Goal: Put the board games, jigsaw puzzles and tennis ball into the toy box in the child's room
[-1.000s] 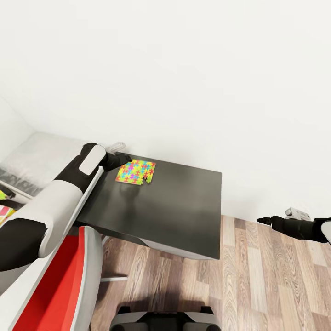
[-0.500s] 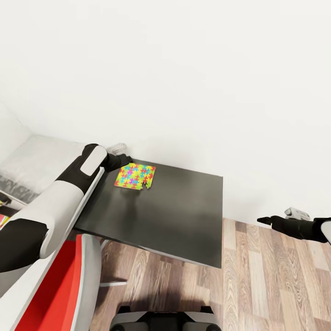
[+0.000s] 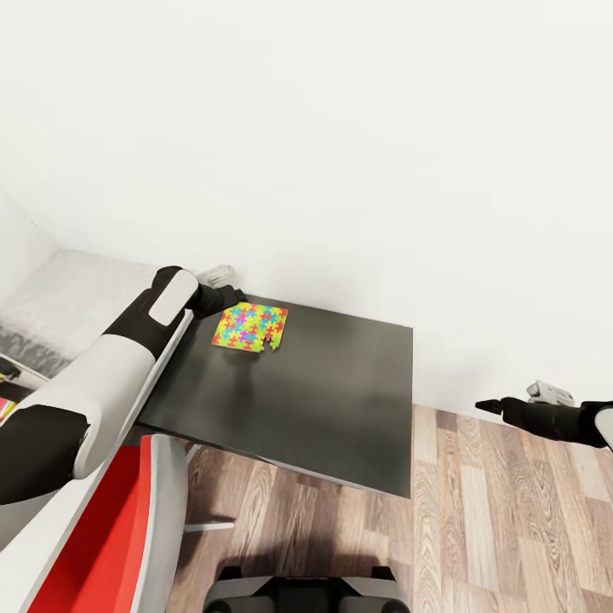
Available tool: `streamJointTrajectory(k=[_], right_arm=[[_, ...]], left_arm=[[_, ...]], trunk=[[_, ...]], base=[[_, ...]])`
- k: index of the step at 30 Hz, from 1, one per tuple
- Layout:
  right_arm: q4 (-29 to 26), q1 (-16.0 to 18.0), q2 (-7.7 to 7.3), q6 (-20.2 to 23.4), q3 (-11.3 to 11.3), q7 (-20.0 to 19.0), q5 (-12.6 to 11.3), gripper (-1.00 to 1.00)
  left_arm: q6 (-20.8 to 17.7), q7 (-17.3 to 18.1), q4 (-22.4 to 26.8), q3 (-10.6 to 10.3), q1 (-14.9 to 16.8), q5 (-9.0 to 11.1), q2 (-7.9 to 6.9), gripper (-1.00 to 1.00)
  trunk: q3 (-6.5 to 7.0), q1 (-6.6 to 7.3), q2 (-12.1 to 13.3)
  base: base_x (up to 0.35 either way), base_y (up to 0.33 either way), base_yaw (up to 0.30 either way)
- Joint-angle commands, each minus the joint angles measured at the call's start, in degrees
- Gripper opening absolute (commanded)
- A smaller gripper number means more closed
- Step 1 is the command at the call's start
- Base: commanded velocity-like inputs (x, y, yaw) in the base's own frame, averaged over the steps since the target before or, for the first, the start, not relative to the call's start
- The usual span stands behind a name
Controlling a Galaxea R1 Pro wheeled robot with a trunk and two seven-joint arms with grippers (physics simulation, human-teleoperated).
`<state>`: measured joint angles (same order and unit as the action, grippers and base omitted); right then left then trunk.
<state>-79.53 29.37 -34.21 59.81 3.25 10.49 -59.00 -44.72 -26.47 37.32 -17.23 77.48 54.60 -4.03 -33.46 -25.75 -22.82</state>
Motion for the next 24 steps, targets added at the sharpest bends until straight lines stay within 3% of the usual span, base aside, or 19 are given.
streamJointTrajectory(k=[1,24], right_arm=[[-0.1,0.0,-0.03,0.2,0.0,0.6,-0.6,1.0],[-0.4,0.0,-0.2,0.2,0.1,0.6,-0.7,1.0]], left_arm=[[0.0,-0.5,0.1,-0.4,0.0,0.6,-0.08,1.0],[0.1,-0.4,-0.3,-0.5,0.0,0.4,-0.16,1.0]], trunk=[[-0.11,-0.03,-0.1],[-1.89,-0.03,-0.1]], base=[[0.002,0.0,0.0],[0.0,0.0,0.0]])
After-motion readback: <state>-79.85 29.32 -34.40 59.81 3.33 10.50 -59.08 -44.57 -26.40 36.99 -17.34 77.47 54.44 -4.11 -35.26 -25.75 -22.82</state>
